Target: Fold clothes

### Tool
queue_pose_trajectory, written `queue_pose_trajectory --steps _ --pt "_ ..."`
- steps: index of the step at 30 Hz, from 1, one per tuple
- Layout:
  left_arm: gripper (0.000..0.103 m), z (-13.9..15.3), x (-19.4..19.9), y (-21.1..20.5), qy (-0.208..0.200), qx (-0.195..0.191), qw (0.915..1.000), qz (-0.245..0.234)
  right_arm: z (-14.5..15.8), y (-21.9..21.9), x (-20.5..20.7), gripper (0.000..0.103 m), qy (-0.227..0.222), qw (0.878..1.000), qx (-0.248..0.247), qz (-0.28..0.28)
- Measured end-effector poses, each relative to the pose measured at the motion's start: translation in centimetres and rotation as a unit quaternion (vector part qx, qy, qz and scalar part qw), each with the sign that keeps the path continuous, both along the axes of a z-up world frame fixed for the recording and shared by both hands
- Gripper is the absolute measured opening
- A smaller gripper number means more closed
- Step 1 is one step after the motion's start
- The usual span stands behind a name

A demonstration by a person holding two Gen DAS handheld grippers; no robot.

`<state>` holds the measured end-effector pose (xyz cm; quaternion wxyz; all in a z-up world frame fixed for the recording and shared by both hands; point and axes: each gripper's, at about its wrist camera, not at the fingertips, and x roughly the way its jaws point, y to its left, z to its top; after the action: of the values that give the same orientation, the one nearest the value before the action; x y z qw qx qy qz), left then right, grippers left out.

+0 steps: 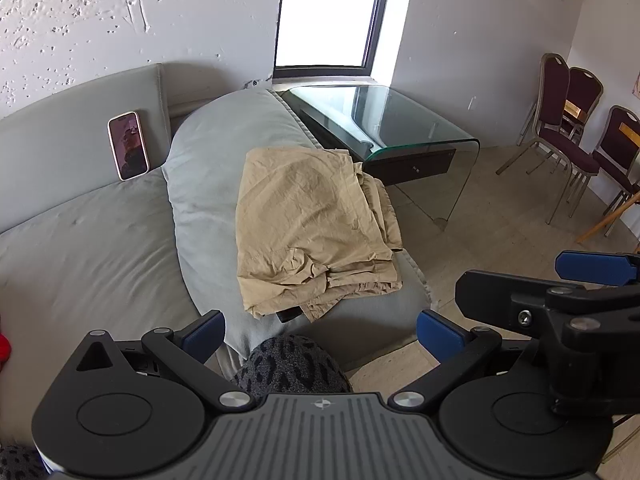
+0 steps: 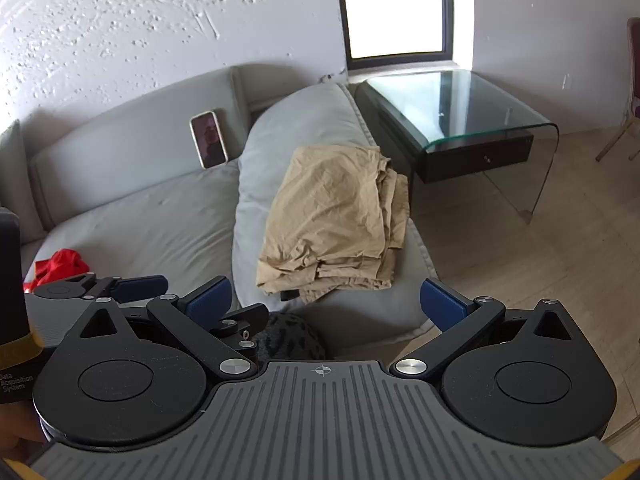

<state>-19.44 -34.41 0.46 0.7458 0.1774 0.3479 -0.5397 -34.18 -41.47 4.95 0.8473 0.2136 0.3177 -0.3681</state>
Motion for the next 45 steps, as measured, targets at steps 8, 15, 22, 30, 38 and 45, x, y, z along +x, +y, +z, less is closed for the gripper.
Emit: queue_pose_trajectory --steps 8,15,22,30,38,45 --pt "0.102 -0.2 0.0 -0.2 -0.002 0.005 1.0000 0.002 -0.1 -0.2 0.2 0.103 0.004 1.000 0.000 0.002" --pt "0.102 -0.3 0.4 -0.3 -0.004 0.012 0.9998 0.013 -0.4 -0.6 0.8 0.103 0.005 1.000 0.005 0.009" --pt "0.102 -0.6 0.9 -0.3 -0.003 0.016 0.9997 0.017 -0.7 -0.8 1.4 0.103 0.005 1.000 0.011 0.012" --pt "0.102 -0.9 1.7 -0.2 0.004 0.021 0.9995 0.024 -1.2 -0.9 2.3 0.103 0.008 1.000 0.018 0.017" --pt "0.102 -1.5 2.2 -0.4 0.011 0.027 0.9992 0.027 -1.6 -1.4 3.0 0.103 0.012 0.999 0.025 0.020" --pt "0.102 -1.6 2.5 -0.2 0.012 0.023 0.9994 0.024 -1.7 -1.5 3.2 0.103 0.013 0.999 0.026 0.020"
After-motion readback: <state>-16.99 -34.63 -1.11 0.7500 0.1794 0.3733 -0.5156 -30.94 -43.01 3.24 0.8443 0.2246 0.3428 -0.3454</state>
